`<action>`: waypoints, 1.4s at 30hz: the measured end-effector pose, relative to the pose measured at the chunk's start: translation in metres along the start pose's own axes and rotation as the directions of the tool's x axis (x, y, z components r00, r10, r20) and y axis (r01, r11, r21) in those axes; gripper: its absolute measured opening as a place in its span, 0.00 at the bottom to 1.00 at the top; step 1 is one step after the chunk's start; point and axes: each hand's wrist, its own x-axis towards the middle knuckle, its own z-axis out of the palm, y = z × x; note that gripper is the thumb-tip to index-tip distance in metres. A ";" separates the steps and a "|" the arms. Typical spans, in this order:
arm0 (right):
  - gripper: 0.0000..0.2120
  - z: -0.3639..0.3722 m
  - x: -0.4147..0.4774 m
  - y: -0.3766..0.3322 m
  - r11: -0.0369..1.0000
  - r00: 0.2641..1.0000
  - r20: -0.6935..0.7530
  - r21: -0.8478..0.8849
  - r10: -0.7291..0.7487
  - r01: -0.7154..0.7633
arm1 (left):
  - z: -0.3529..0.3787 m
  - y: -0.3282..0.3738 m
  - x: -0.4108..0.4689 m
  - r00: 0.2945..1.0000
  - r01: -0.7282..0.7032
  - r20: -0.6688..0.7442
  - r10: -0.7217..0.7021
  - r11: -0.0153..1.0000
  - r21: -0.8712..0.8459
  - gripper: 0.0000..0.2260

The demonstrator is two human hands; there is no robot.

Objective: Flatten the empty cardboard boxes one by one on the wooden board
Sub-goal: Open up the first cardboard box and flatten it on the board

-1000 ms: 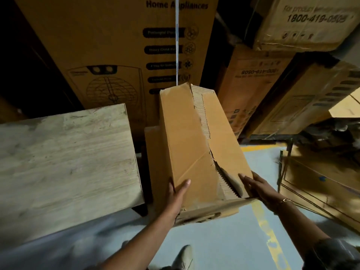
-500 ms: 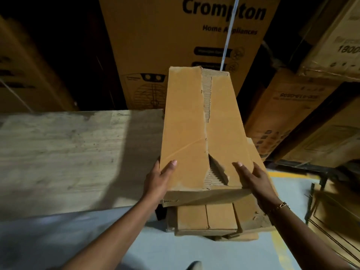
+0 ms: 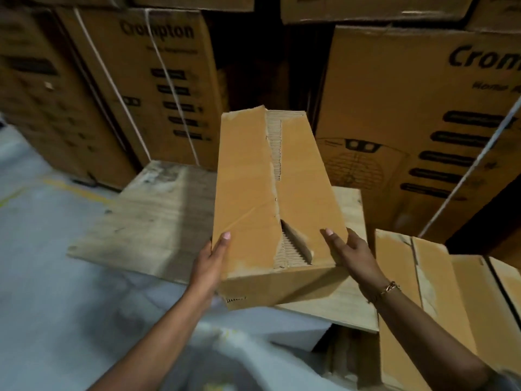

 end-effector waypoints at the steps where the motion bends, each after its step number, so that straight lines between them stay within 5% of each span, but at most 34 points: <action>1: 0.29 0.018 0.006 -0.004 1.000 1.000 0.025 -0.002 -0.004 0.004 | -0.015 0.001 0.006 1.000 0.007 -0.023 -0.007 1.000 -0.005 0.18; 5: 0.25 0.075 0.030 -0.018 1.000 0.997 0.080 -0.002 -0.023 0.023 | -0.060 -0.001 0.035 0.998 0.007 -0.067 -0.006 1.000 0.026 0.15; 10: 0.27 0.117 0.065 -0.017 1.000 0.993 0.120 -0.029 -0.002 0.006 | -0.089 -0.013 0.082 0.994 0.042 -0.102 -0.031 0.993 0.113 0.33; 16: 0.28 0.148 0.098 -0.009 0.994 0.978 0.208 -0.105 0.022 0.000 | -0.101 -0.029 0.130 0.989 0.127 -0.097 -0.108 0.967 0.220 0.40; 19: 0.35 0.151 0.110 -0.009 0.987 0.978 0.207 -0.159 0.035 -0.002 | -0.105 -0.023 0.133 0.997 0.026 -0.081 0.001 0.940 0.339 0.40; 22: 0.40 0.150 0.112 -0.009 0.961 0.981 0.192 -0.272 0.004 0.050 | -0.107 -0.019 0.118 0.987 -0.159 0.092 0.130 0.825 0.542 0.52; 25: 0.44 0.159 0.110 -0.018 0.783 0.982 0.136 -0.593 -0.130 0.186 | -0.110 -0.019 0.114 0.969 -0.246 0.190 0.156 0.637 0.731 0.61; 28: 0.43 0.180 0.102 -0.036 0.574 0.949 0.187 -0.761 -0.253 0.303 | -0.118 -0.016 0.117 0.951 -0.284 0.156 0.265 0.559 0.779 0.56; 30: 0.42 0.196 0.095 -0.047 0.530 0.937 0.237 -0.777 -0.256 0.341 | -0.130 -0.018 0.117 0.932 -0.301 0.099 0.348 0.593 0.747 0.48; 34: 0.43 0.219 0.086 -0.063 0.522 0.946 0.235 -0.791 -0.223 0.320 | -0.163 -0.025 0.113 0.908 -0.249 -0.170 0.383 0.819 0.516 0.37; 39: 0.43 0.242 0.074 -0.065 0.331 0.945 0.291 -0.886 -0.146 0.324 | -0.206 -0.050 0.125 0.855 -0.105 -0.500 0.134 0.991 0.085 0.43; 42: 0.38 0.251 0.073 -0.058 0.282 0.953 0.276 -0.911 -0.124 0.301 | -0.211 -0.065 0.129 0.837 0.077 -0.546 0.015 0.987 0.144 0.55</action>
